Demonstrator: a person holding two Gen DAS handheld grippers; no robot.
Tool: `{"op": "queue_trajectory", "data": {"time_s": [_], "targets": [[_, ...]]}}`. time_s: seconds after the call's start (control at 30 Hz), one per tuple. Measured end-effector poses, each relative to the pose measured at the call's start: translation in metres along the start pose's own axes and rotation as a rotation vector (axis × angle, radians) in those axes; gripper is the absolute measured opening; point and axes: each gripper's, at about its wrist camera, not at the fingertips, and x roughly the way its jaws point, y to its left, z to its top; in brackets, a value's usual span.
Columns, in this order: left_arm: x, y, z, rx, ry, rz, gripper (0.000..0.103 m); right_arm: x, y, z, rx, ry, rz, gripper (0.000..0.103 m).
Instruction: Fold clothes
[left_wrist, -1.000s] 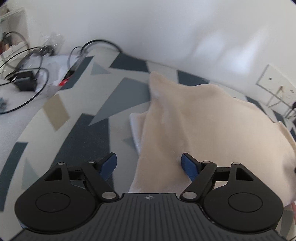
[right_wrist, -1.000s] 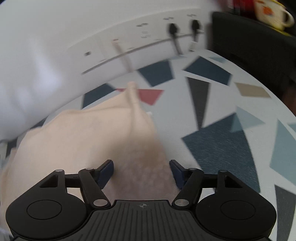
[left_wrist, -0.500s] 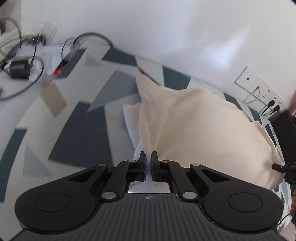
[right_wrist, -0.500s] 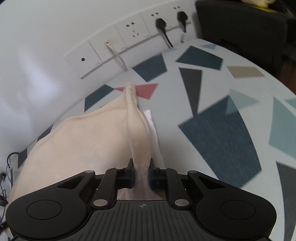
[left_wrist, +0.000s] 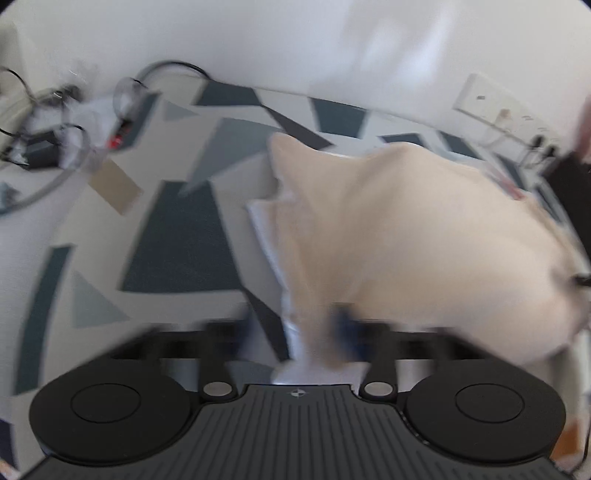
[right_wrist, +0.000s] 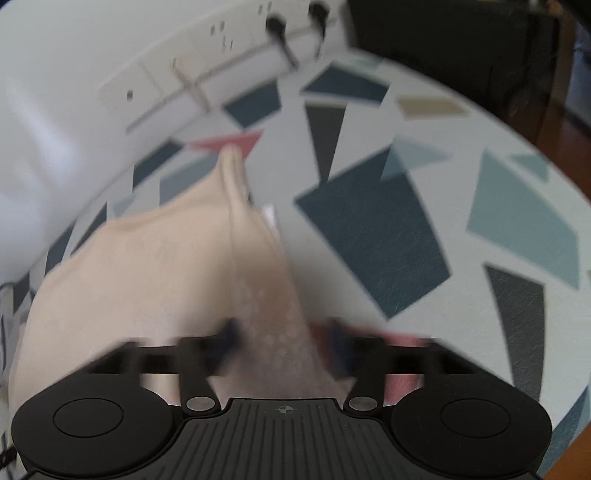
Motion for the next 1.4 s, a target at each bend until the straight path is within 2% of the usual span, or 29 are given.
{"op": "queue_trajectory", "data": {"time_s": [0.03,0.13,0.3,0.37,0.47,0.57,0.67,0.9,1.2,1.3,1.4], "targets": [[0.0,0.0,0.003,-0.02,-0.023,0.01,0.098,-0.002,-0.001,-0.001,0.005,-0.011,-0.007,0.102],[0.016,-0.002,0.02,-0.068,-0.036,-0.001,0.102,0.001,0.002,0.003,0.007,-0.038,0.043,0.102],[0.068,-0.012,0.041,-0.038,0.069,-0.002,0.102,0.037,0.01,0.018,-0.066,0.016,0.041,0.102],[0.077,-0.019,0.042,-0.011,0.074,-0.013,0.102,0.049,0.013,0.023,-0.089,0.043,0.056,0.102],[0.086,-0.03,0.044,0.028,0.094,-0.009,0.103,0.063,0.024,0.024,-0.195,0.077,0.062,0.102],[0.092,-0.038,0.045,0.055,0.117,0.013,0.103,0.081,0.037,0.019,-0.347,0.162,0.046,0.102],[0.092,-0.037,0.047,0.046,0.128,0.009,0.103,0.086,0.048,0.014,-0.425,0.156,0.043,0.102],[0.088,-0.036,0.038,0.035,0.064,-0.002,0.103,0.088,0.049,0.012,-0.403,0.139,0.034,0.102],[0.086,-0.038,0.033,0.039,0.025,0.009,0.103,0.088,0.045,0.009,-0.391,0.076,0.04,0.102],[0.089,-0.042,0.037,0.076,0.045,0.023,0.103,0.089,0.049,0.007,-0.402,0.072,0.018,0.102],[0.094,-0.039,0.051,0.085,0.115,-0.002,0.103,0.092,0.053,0.007,-0.401,0.076,-0.011,0.102]]}}
